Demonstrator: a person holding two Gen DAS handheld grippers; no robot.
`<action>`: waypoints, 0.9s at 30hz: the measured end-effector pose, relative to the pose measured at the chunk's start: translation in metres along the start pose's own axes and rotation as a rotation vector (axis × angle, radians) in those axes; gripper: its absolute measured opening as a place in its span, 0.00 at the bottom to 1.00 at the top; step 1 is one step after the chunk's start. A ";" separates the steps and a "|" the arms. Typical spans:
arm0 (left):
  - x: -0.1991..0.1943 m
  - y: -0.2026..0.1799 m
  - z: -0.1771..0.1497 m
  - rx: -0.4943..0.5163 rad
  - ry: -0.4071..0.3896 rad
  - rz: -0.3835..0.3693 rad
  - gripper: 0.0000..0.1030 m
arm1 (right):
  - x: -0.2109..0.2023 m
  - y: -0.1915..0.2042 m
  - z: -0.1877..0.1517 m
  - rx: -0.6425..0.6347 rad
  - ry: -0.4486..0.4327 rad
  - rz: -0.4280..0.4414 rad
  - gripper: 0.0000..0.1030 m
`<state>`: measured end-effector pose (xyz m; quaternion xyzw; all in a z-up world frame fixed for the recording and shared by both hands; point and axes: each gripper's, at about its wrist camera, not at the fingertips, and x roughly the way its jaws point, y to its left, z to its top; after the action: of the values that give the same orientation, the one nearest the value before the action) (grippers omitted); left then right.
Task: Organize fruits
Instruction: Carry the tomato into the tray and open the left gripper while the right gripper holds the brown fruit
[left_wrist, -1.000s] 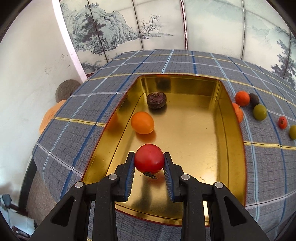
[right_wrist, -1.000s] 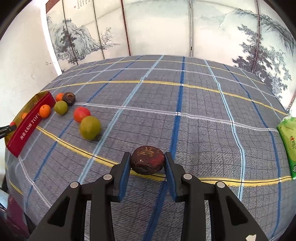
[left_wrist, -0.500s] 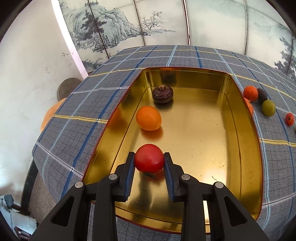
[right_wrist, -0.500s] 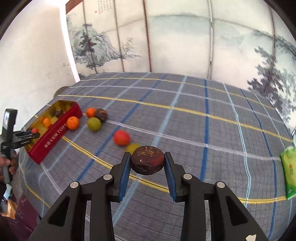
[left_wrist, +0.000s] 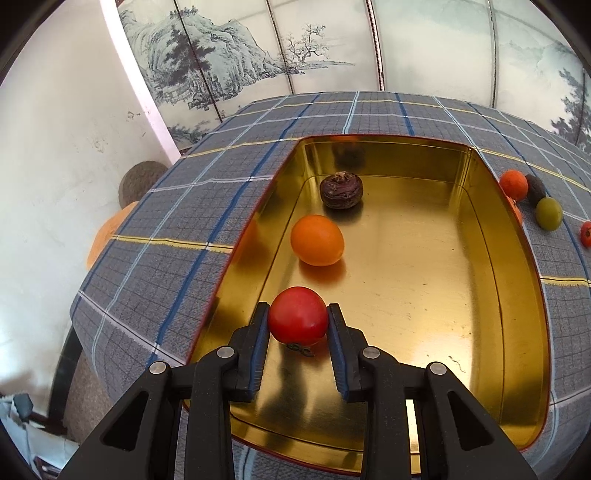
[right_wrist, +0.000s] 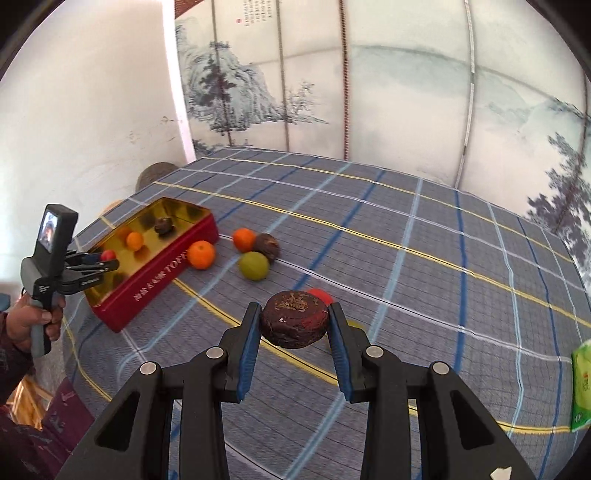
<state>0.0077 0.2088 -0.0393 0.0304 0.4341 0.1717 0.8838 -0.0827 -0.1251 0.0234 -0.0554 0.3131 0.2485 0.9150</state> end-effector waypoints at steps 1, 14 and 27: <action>0.000 0.000 0.000 0.000 -0.001 0.000 0.31 | 0.001 0.004 0.002 -0.006 0.000 0.003 0.32; 0.004 0.010 0.003 0.004 -0.016 -0.005 0.31 | 0.018 0.046 0.026 -0.078 0.006 0.066 0.32; -0.014 0.012 0.008 0.027 -0.094 -0.076 0.58 | 0.056 0.107 0.068 -0.150 0.015 0.213 0.32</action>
<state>0.0030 0.2165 -0.0211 0.0338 0.3951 0.1305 0.9087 -0.0599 0.0095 0.0494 -0.0919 0.3045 0.3667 0.8743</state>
